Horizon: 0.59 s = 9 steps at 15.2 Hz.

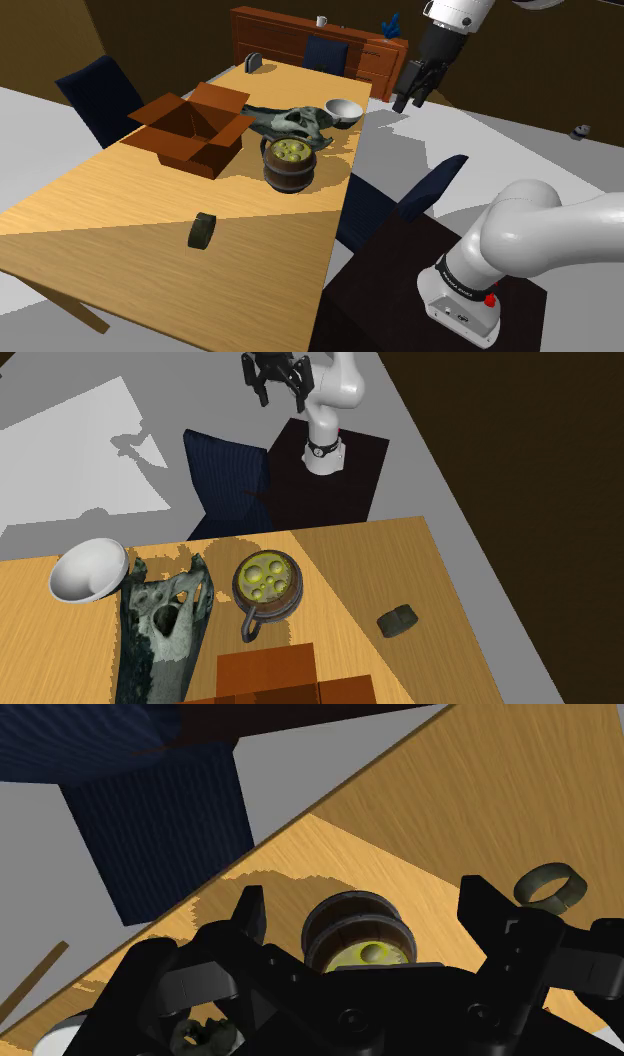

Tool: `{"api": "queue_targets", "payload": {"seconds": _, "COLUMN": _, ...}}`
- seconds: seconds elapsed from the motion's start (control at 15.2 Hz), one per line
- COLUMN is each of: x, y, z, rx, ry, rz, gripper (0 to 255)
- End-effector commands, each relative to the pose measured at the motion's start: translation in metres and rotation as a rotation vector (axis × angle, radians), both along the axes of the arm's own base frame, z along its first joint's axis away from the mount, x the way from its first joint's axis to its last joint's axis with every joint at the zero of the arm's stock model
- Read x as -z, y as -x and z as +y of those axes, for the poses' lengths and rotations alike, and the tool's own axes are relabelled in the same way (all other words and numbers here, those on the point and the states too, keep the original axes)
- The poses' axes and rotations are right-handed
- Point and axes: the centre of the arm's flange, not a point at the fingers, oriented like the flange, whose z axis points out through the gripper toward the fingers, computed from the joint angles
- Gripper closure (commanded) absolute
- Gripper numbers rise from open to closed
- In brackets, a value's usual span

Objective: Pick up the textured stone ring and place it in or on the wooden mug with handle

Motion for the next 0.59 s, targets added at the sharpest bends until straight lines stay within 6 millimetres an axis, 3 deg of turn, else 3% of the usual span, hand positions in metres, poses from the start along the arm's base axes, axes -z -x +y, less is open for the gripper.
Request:
{"api": "queue_targets", "payload": {"seconds": 0.0, "x": 0.000, "y": 0.000, "z": 0.000, "rx": 0.000, "ry": 0.000, "rz": 0.000, "gripper": 0}}
{"api": "queue_targets", "payload": {"seconds": 0.53, "x": 0.060, "y": -0.025, "z": 0.080, "rx": 0.111, "ry": -0.024, "rz": -0.003, "gripper": 0}}
